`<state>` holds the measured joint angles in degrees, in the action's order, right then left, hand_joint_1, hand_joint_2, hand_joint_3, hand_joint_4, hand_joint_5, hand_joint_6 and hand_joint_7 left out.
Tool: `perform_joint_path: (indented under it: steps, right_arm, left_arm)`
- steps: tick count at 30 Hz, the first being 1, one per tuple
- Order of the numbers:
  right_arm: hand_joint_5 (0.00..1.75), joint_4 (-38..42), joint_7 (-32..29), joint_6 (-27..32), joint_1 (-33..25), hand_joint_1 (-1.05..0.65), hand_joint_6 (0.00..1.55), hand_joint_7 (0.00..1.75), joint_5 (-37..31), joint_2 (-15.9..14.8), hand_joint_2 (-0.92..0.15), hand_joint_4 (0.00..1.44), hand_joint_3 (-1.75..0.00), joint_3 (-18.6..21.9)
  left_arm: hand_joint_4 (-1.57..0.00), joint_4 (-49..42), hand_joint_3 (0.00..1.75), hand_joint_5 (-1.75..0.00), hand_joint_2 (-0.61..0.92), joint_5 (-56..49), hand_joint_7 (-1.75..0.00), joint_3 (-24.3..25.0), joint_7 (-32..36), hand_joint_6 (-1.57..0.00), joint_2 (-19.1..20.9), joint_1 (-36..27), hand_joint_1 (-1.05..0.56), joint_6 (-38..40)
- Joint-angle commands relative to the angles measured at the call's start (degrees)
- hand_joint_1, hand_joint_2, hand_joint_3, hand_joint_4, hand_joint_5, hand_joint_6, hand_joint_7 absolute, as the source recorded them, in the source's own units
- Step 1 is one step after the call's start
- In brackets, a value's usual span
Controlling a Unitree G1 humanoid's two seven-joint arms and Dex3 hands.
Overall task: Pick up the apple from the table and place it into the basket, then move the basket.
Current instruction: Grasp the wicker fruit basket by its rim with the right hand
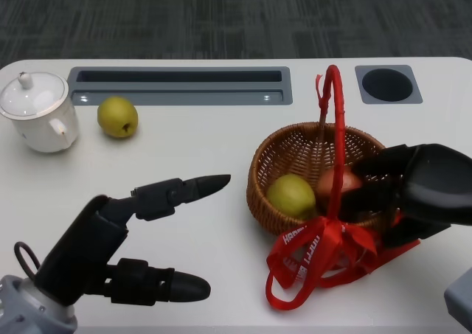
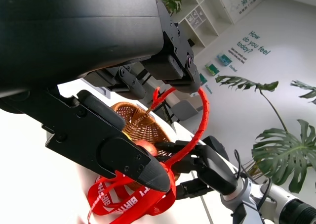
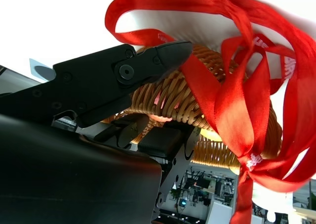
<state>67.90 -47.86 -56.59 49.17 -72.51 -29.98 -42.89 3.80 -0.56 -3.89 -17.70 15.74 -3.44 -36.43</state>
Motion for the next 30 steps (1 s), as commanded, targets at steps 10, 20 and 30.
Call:
perform_joint_path:
  steps: [10, 20, 30]
  right_arm:
    - [0.02, 5.8, 1.3, 6.4, 0.4, -0.78, 0.64, 0.01, 0.6, 5.5, -0.88, 0.7, 0.0, -10.2]
    - [0.01, 7.9, 19.2, 15.2, 1.0, -0.65, 0.54, 0.01, 8.3, 9.6, -0.82, 0.68, -0.01, -9.4]
    - [1.69, -2.8, 35.3, 18.3, -0.8, -0.27, 1.19, 0.06, 17.3, 7.4, -0.85, 0.8, 0.0, -6.7]
  left_arm:
    - [-0.68, 1.1, 0.0, -0.02, 0.72, -0.1, -0.01, 0.9, 0.5, -0.62, -0.1, -0.8, -0.62, -0.4]
    - [-0.7, 1.4, 0.0, -0.02, 0.72, 0.0, -0.01, 1.0, 0.7, -0.63, -0.8, -1.3, -0.6, -0.9]
    - [-0.74, 1.5, 0.0, -0.03, 0.71, 1.7, -0.01, 1.0, 0.0, -0.64, -1.3, -1.8, -0.56, -1.5]
